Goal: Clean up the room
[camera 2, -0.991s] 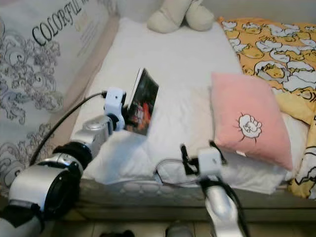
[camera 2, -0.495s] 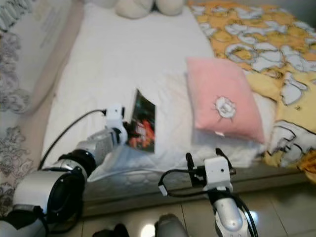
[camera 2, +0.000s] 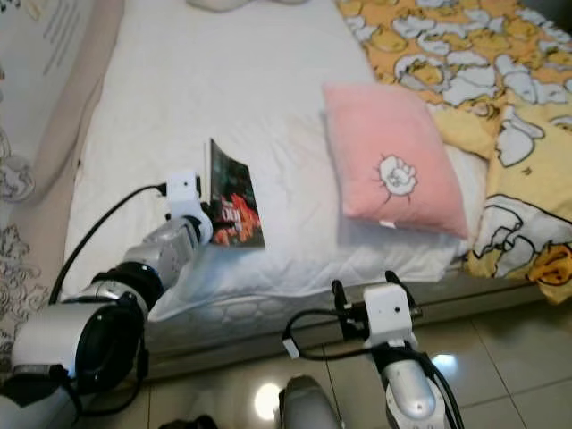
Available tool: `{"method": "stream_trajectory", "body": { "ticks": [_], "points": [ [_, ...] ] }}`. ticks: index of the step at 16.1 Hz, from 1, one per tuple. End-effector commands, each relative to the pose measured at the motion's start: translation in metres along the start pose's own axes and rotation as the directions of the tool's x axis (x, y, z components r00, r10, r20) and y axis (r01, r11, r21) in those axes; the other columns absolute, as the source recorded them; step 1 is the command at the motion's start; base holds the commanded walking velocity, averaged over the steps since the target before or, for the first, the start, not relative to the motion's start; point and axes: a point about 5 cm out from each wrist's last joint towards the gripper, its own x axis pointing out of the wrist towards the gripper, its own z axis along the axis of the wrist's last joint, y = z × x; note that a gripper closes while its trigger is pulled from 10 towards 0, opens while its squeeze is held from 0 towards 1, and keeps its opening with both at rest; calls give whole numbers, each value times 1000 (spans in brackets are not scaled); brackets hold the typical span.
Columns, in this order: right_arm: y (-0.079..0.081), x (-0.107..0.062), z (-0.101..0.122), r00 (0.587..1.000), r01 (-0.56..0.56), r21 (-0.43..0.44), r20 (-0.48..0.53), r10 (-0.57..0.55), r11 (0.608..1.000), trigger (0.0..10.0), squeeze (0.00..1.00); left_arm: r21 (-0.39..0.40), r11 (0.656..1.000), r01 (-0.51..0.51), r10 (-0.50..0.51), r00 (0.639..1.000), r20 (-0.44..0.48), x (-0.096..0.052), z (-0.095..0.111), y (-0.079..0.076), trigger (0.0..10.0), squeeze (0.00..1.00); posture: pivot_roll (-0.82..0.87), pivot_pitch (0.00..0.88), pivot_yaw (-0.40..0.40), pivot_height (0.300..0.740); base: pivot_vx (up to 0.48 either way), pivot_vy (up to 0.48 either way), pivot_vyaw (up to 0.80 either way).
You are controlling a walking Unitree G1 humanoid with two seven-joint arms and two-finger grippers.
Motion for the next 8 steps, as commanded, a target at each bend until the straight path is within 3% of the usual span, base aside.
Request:
{"method": "stream_trajectory", "body": {
  "ticks": [1, 4, 7, 8],
  "points": [
    [-2, -1, 2, 1000, -4, -2, -2, 4, 1000, 10000, 0, 27, 999, -31, 30, 999, 26, 0, 5, 6, 10000, 0, -463, 131, 9, 740, 0, 0, 0],
    [-2, -1, 3, 1000, -5, -6, -3, 5, 1000, 10000, 0, 51, 997, -54, 51, 997, 49, 0, 13, 9, 10000, 0, -472, 133, 9, 740, 0, 0, 0],
    [-3, -5, 3, 1000, -4, -9, -7, 4, 1000, 10000, 0, 133, 989, -72, 65, 996, 61, -1, 18, 14, 10000, 0, -480, 140, 8, 740, 0, 0, 0],
    [-2, -7, 2, 1000, -4, -9, -10, 4, 1000, 10000, 0, 204, 975, -89, 78, 995, 63, -1, 19, 17, 10000, 1000, -482, 144, 7, 740, 0, 0, 0]
  ]
}}
